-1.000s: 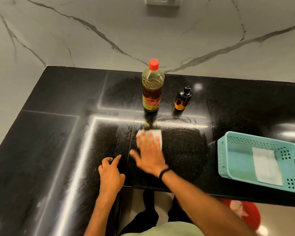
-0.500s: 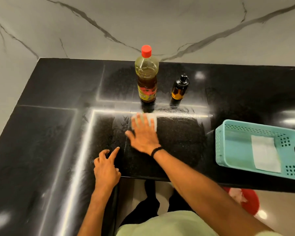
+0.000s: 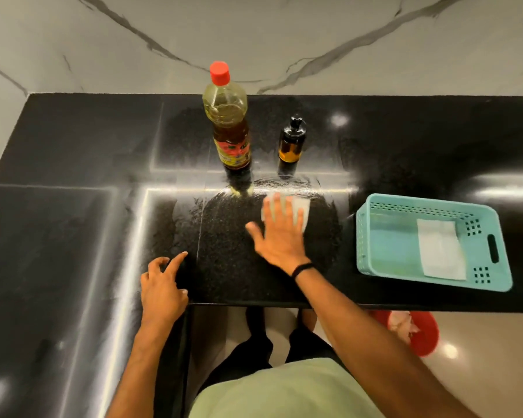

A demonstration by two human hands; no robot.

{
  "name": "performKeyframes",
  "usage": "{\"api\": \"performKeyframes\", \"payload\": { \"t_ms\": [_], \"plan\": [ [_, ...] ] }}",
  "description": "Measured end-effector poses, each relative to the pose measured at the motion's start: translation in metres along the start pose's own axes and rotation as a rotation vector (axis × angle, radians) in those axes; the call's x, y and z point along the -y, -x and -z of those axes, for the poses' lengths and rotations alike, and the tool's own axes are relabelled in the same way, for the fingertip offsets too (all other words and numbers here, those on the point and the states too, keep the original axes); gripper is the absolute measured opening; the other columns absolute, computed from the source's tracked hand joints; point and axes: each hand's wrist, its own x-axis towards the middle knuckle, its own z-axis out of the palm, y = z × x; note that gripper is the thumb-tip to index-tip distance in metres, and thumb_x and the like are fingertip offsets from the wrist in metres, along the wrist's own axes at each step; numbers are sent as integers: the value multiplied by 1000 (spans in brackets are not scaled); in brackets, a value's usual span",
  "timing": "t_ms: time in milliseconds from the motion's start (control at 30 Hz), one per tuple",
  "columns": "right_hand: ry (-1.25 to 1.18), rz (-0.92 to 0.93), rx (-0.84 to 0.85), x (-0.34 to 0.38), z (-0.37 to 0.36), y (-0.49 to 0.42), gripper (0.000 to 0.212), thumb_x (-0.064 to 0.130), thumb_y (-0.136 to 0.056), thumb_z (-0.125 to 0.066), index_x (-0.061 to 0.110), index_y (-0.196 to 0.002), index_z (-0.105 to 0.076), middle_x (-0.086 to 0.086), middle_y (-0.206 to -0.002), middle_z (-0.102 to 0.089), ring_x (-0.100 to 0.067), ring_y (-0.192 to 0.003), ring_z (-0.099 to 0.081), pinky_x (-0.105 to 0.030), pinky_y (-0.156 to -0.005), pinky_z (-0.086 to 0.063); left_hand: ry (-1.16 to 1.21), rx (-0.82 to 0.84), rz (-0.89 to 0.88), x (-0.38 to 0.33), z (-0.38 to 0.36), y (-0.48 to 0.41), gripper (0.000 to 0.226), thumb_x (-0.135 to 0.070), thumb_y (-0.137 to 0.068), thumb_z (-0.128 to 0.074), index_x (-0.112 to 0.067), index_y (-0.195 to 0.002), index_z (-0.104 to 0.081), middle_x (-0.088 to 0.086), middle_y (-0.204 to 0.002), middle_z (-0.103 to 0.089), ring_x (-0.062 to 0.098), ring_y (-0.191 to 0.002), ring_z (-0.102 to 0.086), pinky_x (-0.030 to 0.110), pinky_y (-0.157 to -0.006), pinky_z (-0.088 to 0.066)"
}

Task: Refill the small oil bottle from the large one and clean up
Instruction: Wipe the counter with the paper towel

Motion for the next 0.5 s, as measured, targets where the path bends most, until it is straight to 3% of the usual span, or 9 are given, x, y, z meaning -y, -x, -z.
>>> {"api": "performKeyframes", "payload": {
  "t_ms": [133, 200, 333, 500],
  "plan": [
    [1, 210, 54, 6, -24, 99, 82, 70, -93, -23, 25, -157, 3, 3, -165, 11, -22, -151, 15, -57, -119, -6, 12, -19, -5, -1, -2, 0, 86, 2, -68, -73, -31, -144, -47, 15, -140, -39, 41, -124, -40, 48, -104, -38],
    [1, 164, 44, -22, -21, 125, 81, 70, -94, -23, 26, -157, 4, 4, -165, 9, -21, -151, 12, -56, -120, -7, -2, -14, -4, -2, -3, 0, 87, 1, -69, -73, -32, -144, -46, 14, -141, -40, 41, -125, -39, 50, -102, -39],
    [43, -33, -6, -72, 3, 72, 79, 69, -94, -18, 25, -157, 2, 2, -165, 8, -25, -152, 9, -57, -120, -4, -42, 5, 10, -7, -5, 0, 86, -4, -70, -76, -30, -145, -45, 15, -143, -39, 41, -128, -37, 50, -104, -38],
    [-40, -117, -22, -51, 17, 2, 84, 72, -92, -15, 22, -157, 1, -4, -164, 11, -29, -150, 14, -59, -119, 4, -56, 15, -36, -28, -10, -6, 86, -3, -71, -72, -30, -147, -42, 15, -144, -38, 39, -131, -36, 49, -105, -35]
  ]
}}
